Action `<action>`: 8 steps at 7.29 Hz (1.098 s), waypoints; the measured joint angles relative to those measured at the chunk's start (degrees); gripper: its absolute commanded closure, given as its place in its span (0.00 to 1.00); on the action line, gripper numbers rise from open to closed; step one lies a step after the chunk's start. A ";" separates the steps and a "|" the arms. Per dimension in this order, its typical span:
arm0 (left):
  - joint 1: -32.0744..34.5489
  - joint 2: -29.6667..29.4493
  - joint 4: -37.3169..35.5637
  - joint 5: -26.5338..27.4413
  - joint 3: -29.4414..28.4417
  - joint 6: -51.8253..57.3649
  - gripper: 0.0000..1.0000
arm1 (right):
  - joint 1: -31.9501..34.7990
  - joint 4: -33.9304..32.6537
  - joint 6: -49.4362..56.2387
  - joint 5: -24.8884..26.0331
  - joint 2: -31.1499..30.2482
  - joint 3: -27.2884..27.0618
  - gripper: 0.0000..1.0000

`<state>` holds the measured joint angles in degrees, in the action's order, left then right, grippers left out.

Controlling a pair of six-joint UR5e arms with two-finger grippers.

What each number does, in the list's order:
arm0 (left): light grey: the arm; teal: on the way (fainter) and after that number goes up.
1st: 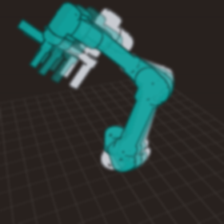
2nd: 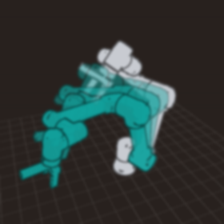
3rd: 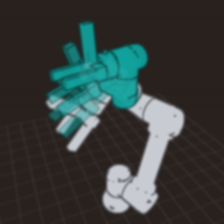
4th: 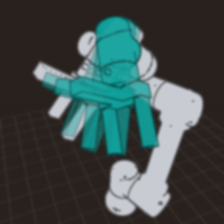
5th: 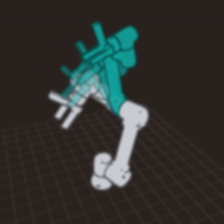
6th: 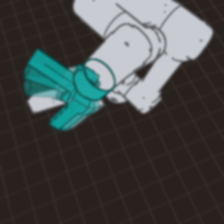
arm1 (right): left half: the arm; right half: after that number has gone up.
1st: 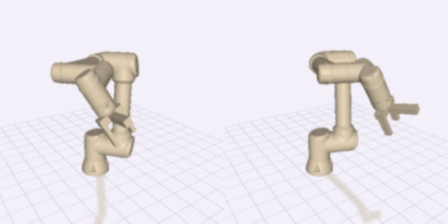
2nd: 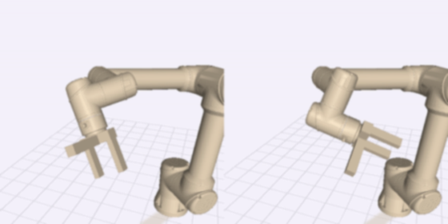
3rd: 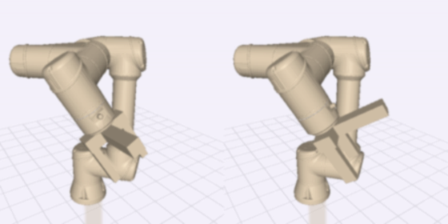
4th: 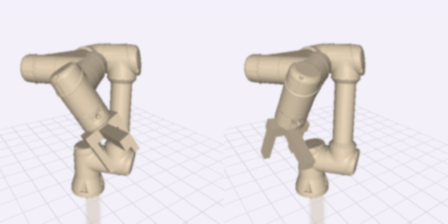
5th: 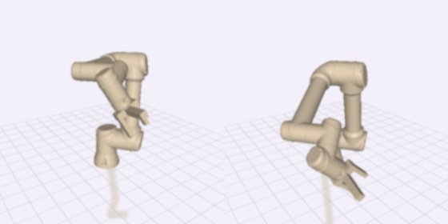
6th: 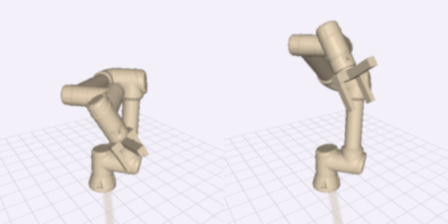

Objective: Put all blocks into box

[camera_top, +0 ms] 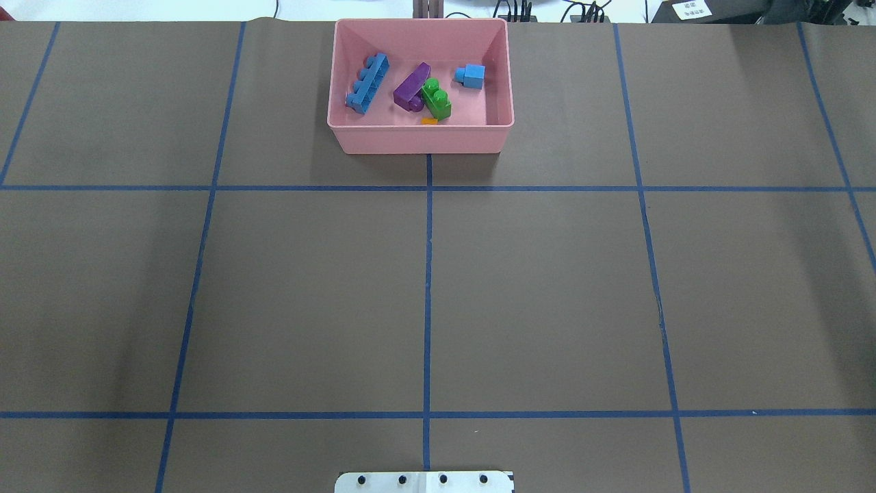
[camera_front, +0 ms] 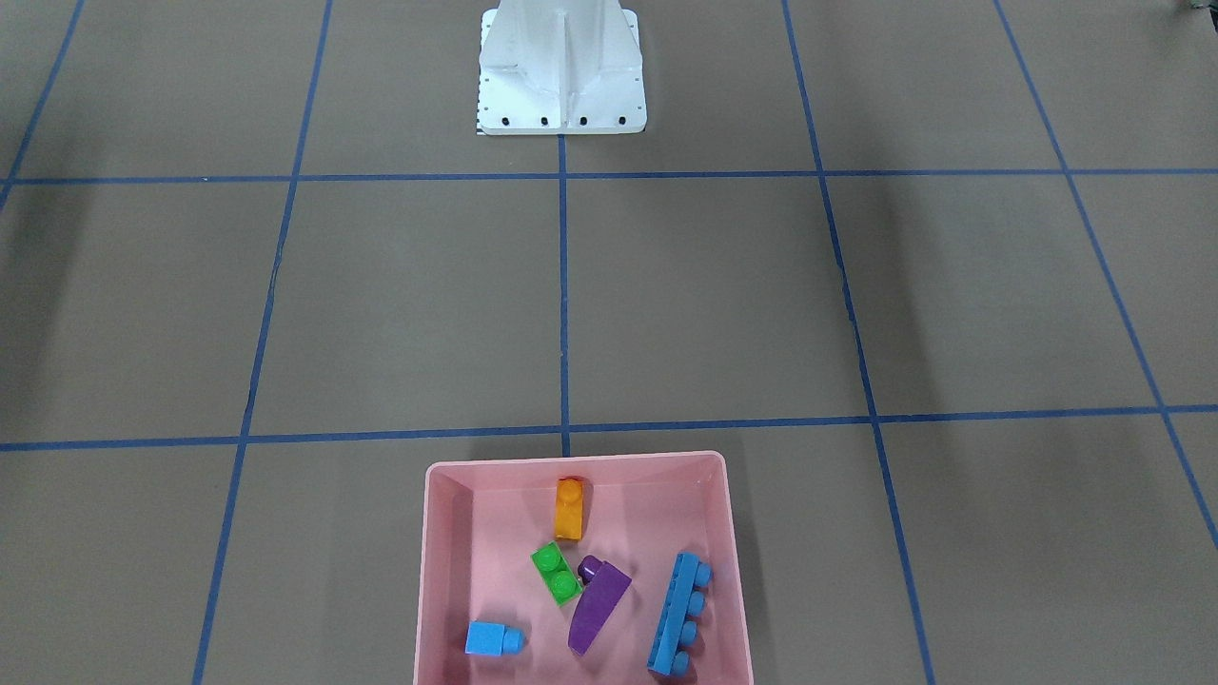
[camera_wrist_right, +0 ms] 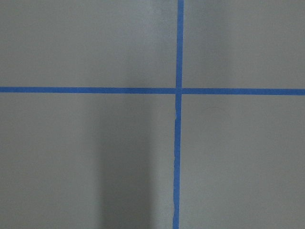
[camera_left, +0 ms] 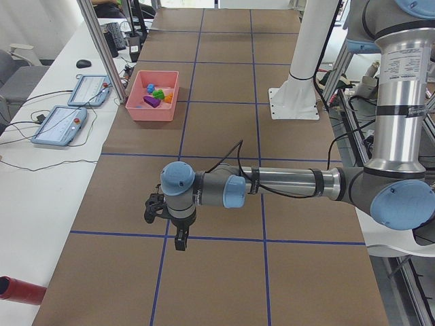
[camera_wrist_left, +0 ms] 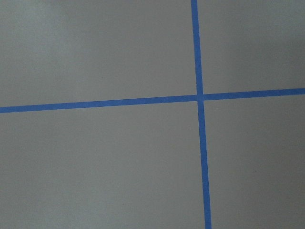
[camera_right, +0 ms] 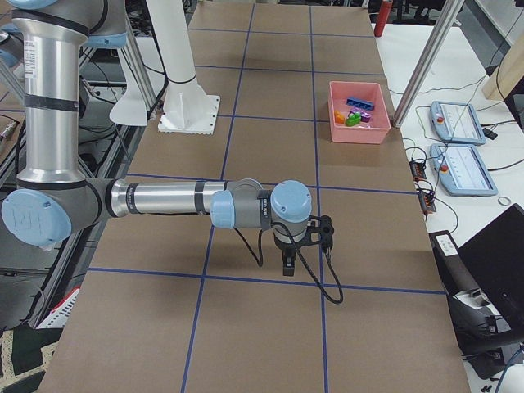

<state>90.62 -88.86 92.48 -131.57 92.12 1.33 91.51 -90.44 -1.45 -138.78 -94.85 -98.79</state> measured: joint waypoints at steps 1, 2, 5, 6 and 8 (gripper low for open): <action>0.00 0.00 -0.01 0.00 -0.05 -0.01 0.00 | 0.01 0.00 -0.12 0.00 0.01 0.00 0.00; 0.00 0.00 -0.02 0.00 -0.08 -0.01 0.00 | 0.01 -0.02 -0.25 0.08 0.00 0.00 0.00; 0.00 0.00 -0.02 0.00 -0.09 -0.01 0.00 | -0.01 -0.20 -0.52 0.88 -0.22 0.40 0.00; 0.00 0.00 -0.02 0.00 -0.09 -0.01 0.00 | -0.02 -0.29 -0.53 0.94 -0.26 0.48 0.00; 0.00 0.00 -0.02 0.00 -0.09 -0.01 0.00 | -0.02 -0.34 -0.49 0.97 -0.30 0.50 0.00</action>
<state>90.61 -88.86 92.46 -131.57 92.02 1.32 91.49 -90.78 -1.94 -137.81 -95.15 -98.28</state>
